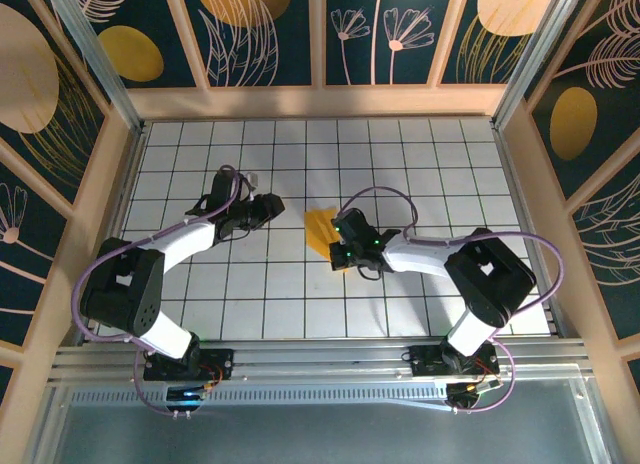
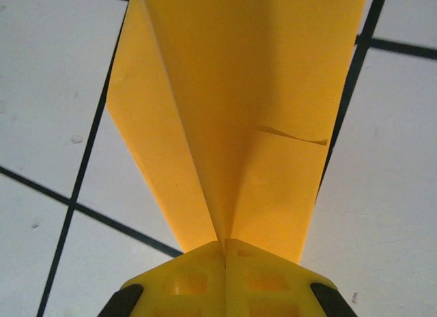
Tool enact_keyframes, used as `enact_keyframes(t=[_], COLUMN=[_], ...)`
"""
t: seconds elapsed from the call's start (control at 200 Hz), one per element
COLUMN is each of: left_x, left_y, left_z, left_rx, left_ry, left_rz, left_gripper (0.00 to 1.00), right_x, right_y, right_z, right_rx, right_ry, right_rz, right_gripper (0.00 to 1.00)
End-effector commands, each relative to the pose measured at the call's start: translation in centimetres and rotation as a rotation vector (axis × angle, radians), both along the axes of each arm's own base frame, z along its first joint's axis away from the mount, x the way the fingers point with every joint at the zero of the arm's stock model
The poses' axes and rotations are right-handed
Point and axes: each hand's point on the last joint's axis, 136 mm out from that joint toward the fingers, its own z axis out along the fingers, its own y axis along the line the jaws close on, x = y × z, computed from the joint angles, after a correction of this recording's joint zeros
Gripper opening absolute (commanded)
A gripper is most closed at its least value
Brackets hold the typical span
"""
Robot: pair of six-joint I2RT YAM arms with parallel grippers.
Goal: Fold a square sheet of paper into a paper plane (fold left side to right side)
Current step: Fourth fold the wing at the center of the table.
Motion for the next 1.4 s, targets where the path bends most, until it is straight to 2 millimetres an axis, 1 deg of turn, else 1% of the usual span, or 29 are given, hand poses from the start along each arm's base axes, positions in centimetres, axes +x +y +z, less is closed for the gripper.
enact_keyframes(t=[0.0, 0.17, 0.38, 0.48, 0.541, 0.556, 0.586, 0.846, 0.976, 1.161, 1.171, 1.181, 1.196, 1.396], left_x=[-1.7, -2.8, -3.3, -3.3, -3.3, -3.3, -3.4, -3.0, -2.9, -3.3, -3.3, -2.8, -2.6, -2.5], left_y=[-0.9, -2.9, -5.5, -6.4, -7.0, -7.1, -7.5, -9.6, -10.3, -10.5, -10.5, -10.9, -11.0, -11.0], left_z=[-1.7, -2.4, -2.9, -3.2, -2.8, -3.6, -3.8, -4.2, -4.6, -6.0, -6.0, -5.3, -5.2, -5.6], left_rx=[0.002, 0.004, -0.012, -0.016, -0.029, -0.023, -0.023, -0.028, -0.022, -0.007, -0.005, -0.013, -0.015, 0.001], left_ry=[0.051, 0.072, 0.092, 0.102, 0.093, 0.112, 0.119, 0.124, 0.132, 0.164, 0.163, 0.146, 0.142, 0.147], left_rz=[-0.073, -0.131, -0.179, -0.189, -0.195, -0.197, -0.203, -0.23, -0.242, -0.247, -0.245, -0.247, -0.247, -0.241], left_gripper=[0.37, 0.37, 0.37, 0.37, 0.37, 0.37, 0.38, 0.39, 0.38, 0.39, 0.39, 0.39, 0.39, 0.39], right_x=[-1.0, -1.3, -1.3, -1.3, -1.3, -1.3, -1.2, -1.2, -1.1, -1.1, -1.1, -1.1, -1.1, -1.1], right_y=[1.4, 1.1, 0.7, 0.5, 0.4, 0.4, 0.3, 0.1, 0.1, 0.1, 0.0, 0.1, 0.0, 0.0], right_z=[1.2, 1.1, 1.5, 1.6, 1.7, 1.7, 1.7, 1.3, 1.2, 0.9, 0.9, 0.9, 0.8, 0.4], right_rx=[0.162, 0.265, 0.384, 0.421, 0.439, 0.443, 0.448, 0.462, 0.463, 0.46, 0.46, 0.46, 0.459, 0.461], right_ry=[0.067, 0.139, 0.201, 0.217, 0.223, 0.226, 0.228, 0.247, 0.248, 0.251, 0.251, 0.25, 0.252, 0.261], right_rz=[0.06, 0.07, 0.067, 0.063, 0.062, 0.06, 0.059, 0.062, 0.062, 0.059, 0.058, 0.059, 0.058, 0.053], right_gripper=[0.0, 0.0, 0.0, 0.0, 0.0, 0.0, 0.0, 0.0, 0.0, 0.0, 0.0, 0.0, 0.0, 0.0])
